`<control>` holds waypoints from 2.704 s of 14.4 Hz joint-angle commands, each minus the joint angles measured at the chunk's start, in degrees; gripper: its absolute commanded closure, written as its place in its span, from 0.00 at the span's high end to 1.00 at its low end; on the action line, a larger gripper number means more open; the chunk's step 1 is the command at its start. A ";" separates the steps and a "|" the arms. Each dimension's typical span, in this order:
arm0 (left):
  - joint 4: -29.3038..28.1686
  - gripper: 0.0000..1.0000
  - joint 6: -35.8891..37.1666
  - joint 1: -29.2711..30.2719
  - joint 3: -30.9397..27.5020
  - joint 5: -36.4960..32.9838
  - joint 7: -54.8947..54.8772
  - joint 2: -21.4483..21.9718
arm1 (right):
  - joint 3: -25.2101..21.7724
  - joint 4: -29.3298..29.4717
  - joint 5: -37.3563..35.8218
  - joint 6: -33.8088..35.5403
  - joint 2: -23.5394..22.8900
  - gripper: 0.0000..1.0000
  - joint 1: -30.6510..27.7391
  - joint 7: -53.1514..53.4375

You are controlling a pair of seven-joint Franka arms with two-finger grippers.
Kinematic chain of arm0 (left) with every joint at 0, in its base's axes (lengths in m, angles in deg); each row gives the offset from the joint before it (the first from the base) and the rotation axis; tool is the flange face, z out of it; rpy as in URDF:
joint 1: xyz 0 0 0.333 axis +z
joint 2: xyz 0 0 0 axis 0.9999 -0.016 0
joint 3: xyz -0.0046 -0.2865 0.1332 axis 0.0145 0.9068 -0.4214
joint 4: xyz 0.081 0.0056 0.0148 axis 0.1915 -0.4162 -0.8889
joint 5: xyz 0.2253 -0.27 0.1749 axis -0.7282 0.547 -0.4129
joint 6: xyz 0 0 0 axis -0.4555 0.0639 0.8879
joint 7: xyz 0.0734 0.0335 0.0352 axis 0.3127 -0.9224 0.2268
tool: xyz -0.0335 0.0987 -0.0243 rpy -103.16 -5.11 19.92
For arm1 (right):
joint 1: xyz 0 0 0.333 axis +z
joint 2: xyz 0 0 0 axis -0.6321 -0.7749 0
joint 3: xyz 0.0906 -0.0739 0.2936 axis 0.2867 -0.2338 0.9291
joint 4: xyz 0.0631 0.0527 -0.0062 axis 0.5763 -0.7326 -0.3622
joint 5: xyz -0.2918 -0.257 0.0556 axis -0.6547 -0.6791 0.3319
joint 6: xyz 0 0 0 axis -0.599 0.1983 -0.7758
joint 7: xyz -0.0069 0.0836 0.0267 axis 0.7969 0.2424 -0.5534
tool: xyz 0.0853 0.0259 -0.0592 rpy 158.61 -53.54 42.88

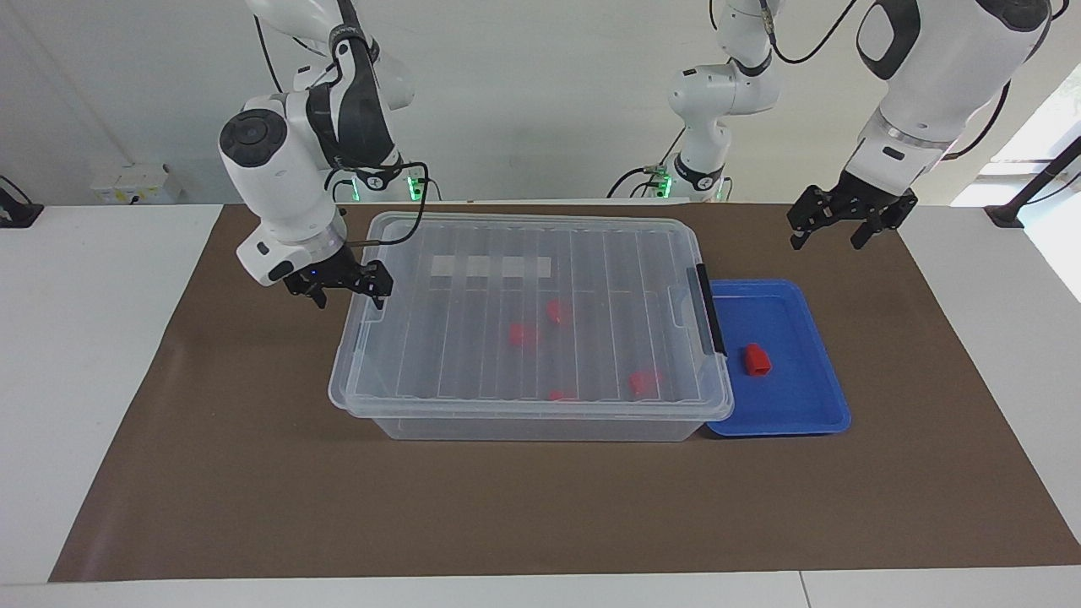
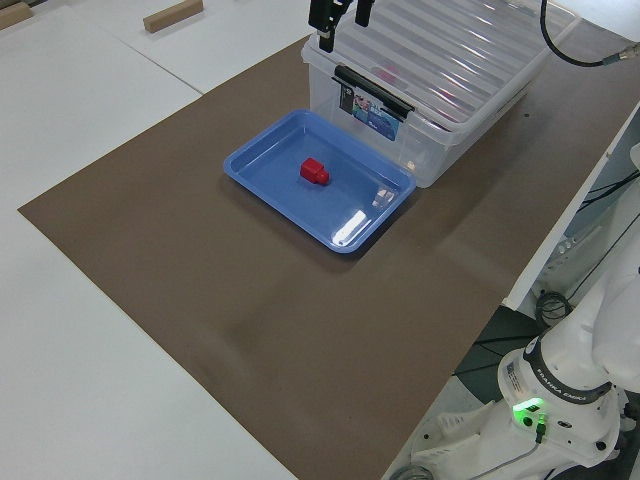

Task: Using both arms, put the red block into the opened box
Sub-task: 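Reach the right gripper to the edge of the clear lid, then open the lid with the right gripper while the left gripper grasps the block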

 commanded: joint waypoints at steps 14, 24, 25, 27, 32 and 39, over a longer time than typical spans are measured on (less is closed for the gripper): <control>-15.29 1.00 -17.25 -0.45 -0.37 1.03 -1.14 2.12 | -0.19 -7.27 0.11 -2.58 4.03 1.00 -4.14 -8.60; -29.89 1.00 -42.73 -0.36 -0.37 0.94 -1.05 -6.66 | -0.19 -7.36 0.02 -3.12 3.95 1.00 -7.30 -12.65; -30.07 1.00 -44.58 -0.45 -0.37 0.94 -1.05 -7.98 | -0.28 -7.36 0.02 -3.12 3.94 1.00 -7.39 -12.73; -30.42 1.00 -47.31 -0.27 -0.37 0.85 -1.22 -10.35 | -0.19 -7.10 0.02 -3.12 3.86 1.00 -8.52 -14.48; -31.38 0.76 -49.25 0.34 -0.46 0.68 -2.54 -12.21 | -0.28 -6.75 -0.06 -2.94 3.68 1.00 -11.69 -18.36; -32.71 0.00 -45.58 0.43 -0.55 0.68 -2.02 -10.19 | -0.37 -6.66 -0.06 -2.94 3.51 1.00 -14.24 -22.31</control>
